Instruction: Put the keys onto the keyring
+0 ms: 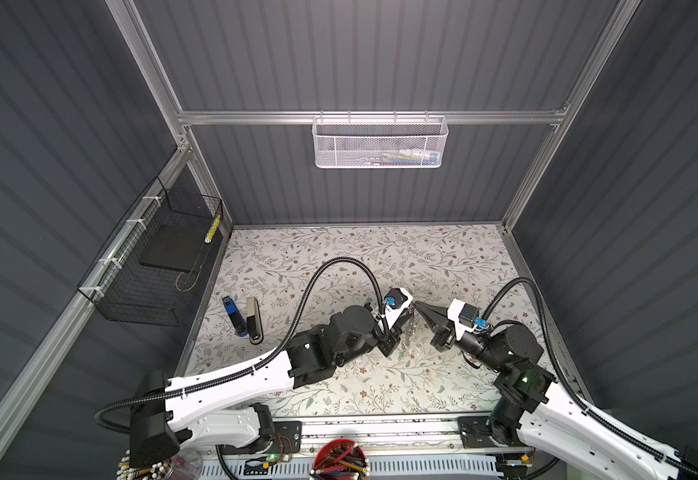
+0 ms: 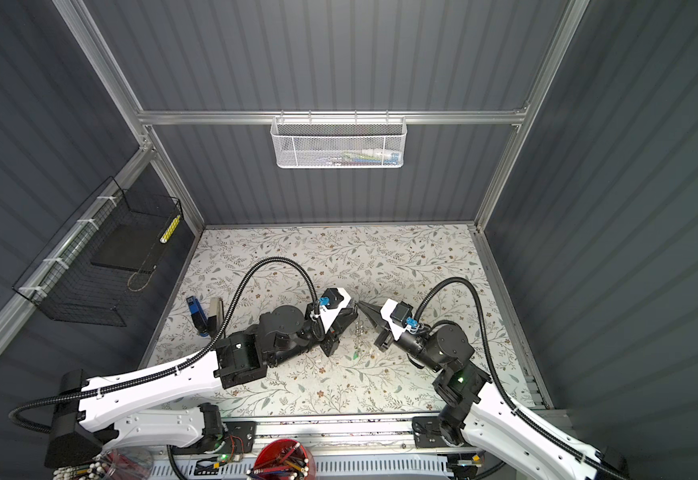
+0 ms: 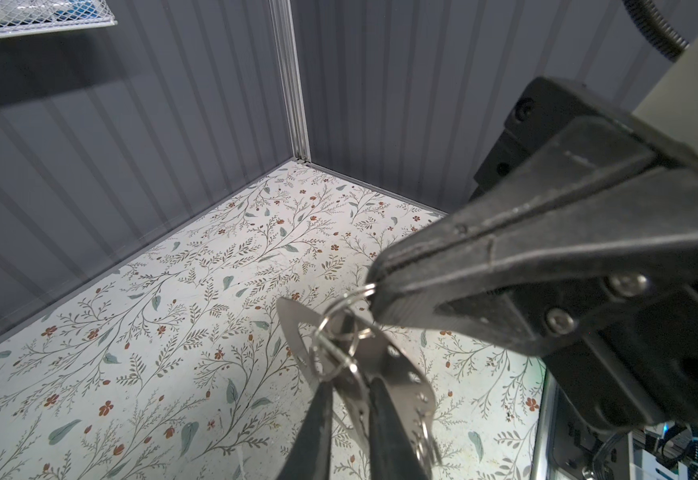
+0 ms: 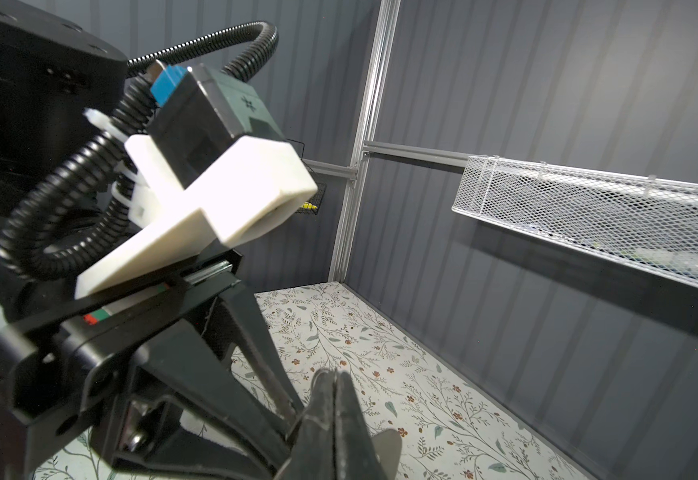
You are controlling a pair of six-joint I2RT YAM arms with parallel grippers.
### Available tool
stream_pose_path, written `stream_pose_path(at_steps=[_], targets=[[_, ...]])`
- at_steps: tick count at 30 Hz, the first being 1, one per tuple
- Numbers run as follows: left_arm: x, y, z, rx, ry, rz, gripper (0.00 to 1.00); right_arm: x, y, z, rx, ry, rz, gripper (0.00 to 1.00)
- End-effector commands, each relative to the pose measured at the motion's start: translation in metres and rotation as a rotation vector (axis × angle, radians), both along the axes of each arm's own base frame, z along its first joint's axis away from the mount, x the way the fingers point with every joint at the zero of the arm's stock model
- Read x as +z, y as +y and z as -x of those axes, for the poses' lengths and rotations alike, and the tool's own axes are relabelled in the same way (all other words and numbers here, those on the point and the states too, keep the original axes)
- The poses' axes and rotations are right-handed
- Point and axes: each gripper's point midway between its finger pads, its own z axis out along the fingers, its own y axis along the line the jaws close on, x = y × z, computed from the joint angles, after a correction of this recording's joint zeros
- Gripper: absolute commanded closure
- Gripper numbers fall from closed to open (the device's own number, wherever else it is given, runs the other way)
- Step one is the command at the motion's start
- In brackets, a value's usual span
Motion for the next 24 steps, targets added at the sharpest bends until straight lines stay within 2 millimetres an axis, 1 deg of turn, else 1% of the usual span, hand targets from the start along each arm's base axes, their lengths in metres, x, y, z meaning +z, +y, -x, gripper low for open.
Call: stream_pose_path(at_steps=[1,6,9,15,17,19,22,24], targets=[[0.007,-0.004,-0.002,0.027,-0.002,0.025,0.76,0.004,-0.002,-0.001,-0.01,-0.003,-0.026,1.0],[0.007,-0.007,-0.001,0.055,-0.015,0.022,0.74,0.004,-0.002,-0.001,-0.007,-0.001,-0.025,1.0],[0.007,-0.004,-0.004,0.092,-0.024,0.02,0.76,0.003,-0.001,-0.001,-0.008,-0.001,-0.021,1.0],[0.008,0.001,-0.006,0.127,-0.025,0.019,0.84,0.005,-0.002,-0.001,-0.008,-0.002,-0.026,1.0],[0.009,0.001,-0.003,0.104,-0.033,0.011,0.87,0.007,-0.003,0.0,-0.007,-0.004,-0.033,1.0],[0.011,0.001,-0.001,0.091,-0.036,0.006,0.93,0.009,-0.004,0.001,-0.005,-0.008,-0.044,1.0],[0.01,0.0,0.004,0.056,-0.031,-0.003,1.0,0.015,-0.006,0.003,-0.006,-0.023,-0.057,1.0],[0.008,-0.004,0.009,0.02,-0.023,-0.012,1.0,0.018,-0.007,0.004,-0.005,-0.034,-0.058,1.0]])
